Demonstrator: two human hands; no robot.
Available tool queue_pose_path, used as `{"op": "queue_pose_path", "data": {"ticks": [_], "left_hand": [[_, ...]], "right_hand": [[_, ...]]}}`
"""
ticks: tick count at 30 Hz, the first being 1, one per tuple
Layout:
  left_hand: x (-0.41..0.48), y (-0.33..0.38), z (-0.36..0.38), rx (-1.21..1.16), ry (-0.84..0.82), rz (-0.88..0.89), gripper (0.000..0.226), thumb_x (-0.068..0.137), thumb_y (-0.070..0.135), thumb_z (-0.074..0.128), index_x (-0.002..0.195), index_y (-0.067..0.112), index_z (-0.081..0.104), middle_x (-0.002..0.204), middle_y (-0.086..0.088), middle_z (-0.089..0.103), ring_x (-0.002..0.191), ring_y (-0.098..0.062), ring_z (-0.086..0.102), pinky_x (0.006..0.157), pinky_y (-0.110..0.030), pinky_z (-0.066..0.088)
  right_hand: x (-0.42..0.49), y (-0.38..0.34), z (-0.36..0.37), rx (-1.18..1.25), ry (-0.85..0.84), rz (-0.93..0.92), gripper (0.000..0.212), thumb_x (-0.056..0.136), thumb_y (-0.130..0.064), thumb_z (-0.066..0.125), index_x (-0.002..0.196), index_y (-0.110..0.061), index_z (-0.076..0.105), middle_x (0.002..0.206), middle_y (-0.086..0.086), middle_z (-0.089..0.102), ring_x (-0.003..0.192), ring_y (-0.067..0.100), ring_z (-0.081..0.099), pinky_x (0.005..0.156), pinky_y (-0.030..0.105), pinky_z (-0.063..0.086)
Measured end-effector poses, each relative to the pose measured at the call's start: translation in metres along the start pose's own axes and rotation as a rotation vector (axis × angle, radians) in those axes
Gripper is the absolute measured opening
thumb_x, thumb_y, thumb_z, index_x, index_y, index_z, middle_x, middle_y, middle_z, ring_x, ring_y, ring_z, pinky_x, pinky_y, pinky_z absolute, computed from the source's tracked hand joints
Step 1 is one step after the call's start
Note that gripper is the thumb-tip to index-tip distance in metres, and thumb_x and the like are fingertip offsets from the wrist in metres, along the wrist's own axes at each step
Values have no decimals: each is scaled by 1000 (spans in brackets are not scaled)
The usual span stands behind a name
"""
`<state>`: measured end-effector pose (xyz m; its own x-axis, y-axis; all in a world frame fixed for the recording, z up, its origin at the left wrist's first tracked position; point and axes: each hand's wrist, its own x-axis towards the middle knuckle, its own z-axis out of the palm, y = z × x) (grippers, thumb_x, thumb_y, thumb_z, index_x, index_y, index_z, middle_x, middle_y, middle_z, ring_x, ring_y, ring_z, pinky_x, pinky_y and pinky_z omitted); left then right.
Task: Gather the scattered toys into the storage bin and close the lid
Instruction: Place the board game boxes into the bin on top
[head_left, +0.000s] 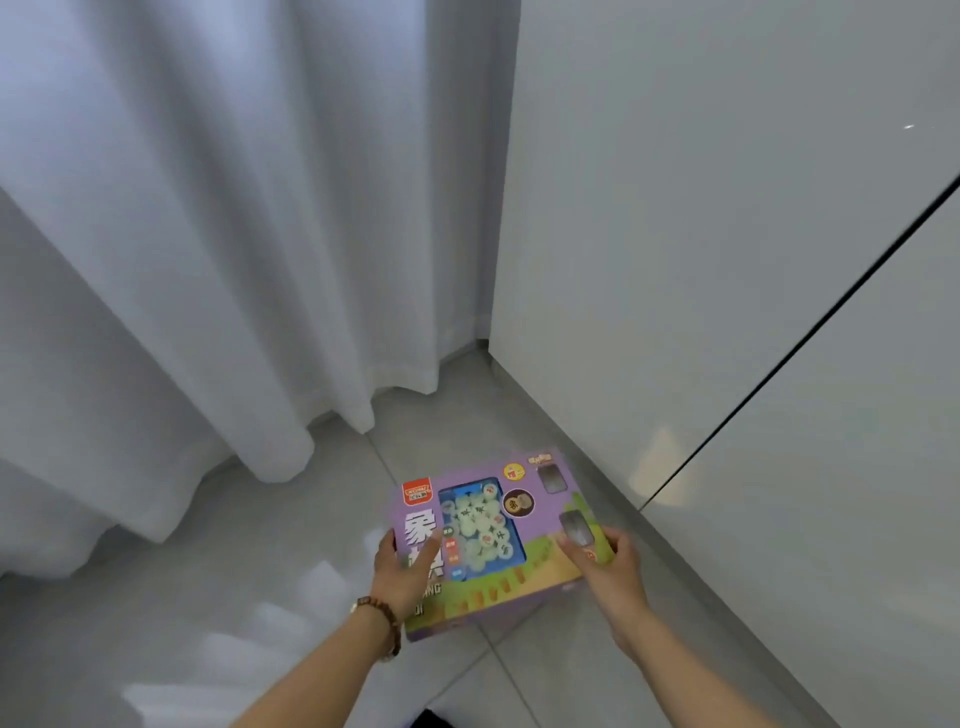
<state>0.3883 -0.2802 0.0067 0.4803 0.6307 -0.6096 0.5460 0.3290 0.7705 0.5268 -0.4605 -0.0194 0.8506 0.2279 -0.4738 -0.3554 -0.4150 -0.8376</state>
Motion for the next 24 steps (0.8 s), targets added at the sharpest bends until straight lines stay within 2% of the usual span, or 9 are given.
{"op": "queue_pose_path", "data": {"ticks": [2,5,10,13,15,17,19,21,24], "left_hand": [[-9,23,-21,-86,87,35,22,93,32,52,108,19,42,108,-6,56,96,-25,56,83,-36,46],[-25,49,-72,-208,187,84,31,92,41,51,115,21,44,114,-8,62,101,-30,62,89,-42,50],[-96,93,-203,-267,385,247,40,90,43,53,117,14,48,114,-5,63,99,-27,63,90,-41,50],[-159,98,-290,-290,559,354,29,94,33,50,114,12,48,106,-2,59,85,-16,58,75,-25,47],[-199,89,-347,-293,649,373,27,94,33,50,110,11,49,104,-4,61,77,-13,57,63,-20,46],[-233,68,-404,-320,731,395,43,89,44,55,113,9,53,109,-7,66,86,-19,64,75,-33,54],[-266,39,-452,-367,813,377,51,87,48,56,121,11,51,114,-4,64,94,-20,63,82,-33,50],[-289,7,-490,-381,901,339,48,91,43,52,128,13,44,112,-1,58,92,-16,58,74,-27,44],[-315,-43,-531,-422,968,261,51,94,40,49,134,10,36,118,-8,56,86,-15,55,63,-24,41]], "right_hand": [[-9,-38,14,13,-22,-92,46,69,-29,82,97,-17,48,111,10,55,89,20,64,60,32,57],[-41,-104,45,69,-110,-209,44,74,-27,78,101,-11,46,100,4,57,82,12,60,58,17,46],[-133,-199,116,106,-317,-395,43,73,-30,79,97,-15,46,102,5,57,89,20,62,74,24,50],[-205,-234,164,74,-506,-450,44,78,-23,75,105,-9,43,98,1,55,70,10,59,53,7,45],[-252,-243,199,15,-627,-471,46,80,-21,73,109,-7,40,97,1,53,69,6,57,48,4,43],[-293,-241,235,-31,-759,-483,51,80,-24,72,114,-8,38,106,3,53,77,8,58,51,7,46],[-332,-230,273,-103,-895,-495,72,73,-43,75,126,-9,41,118,4,58,90,14,63,69,22,55],[-367,-217,310,-198,-1015,-503,82,64,-57,75,128,-15,46,115,3,65,97,18,65,86,39,54],[-414,-196,362,-292,-1121,-475,88,50,-68,77,119,-18,54,103,3,71,92,20,69,80,38,56]]}}
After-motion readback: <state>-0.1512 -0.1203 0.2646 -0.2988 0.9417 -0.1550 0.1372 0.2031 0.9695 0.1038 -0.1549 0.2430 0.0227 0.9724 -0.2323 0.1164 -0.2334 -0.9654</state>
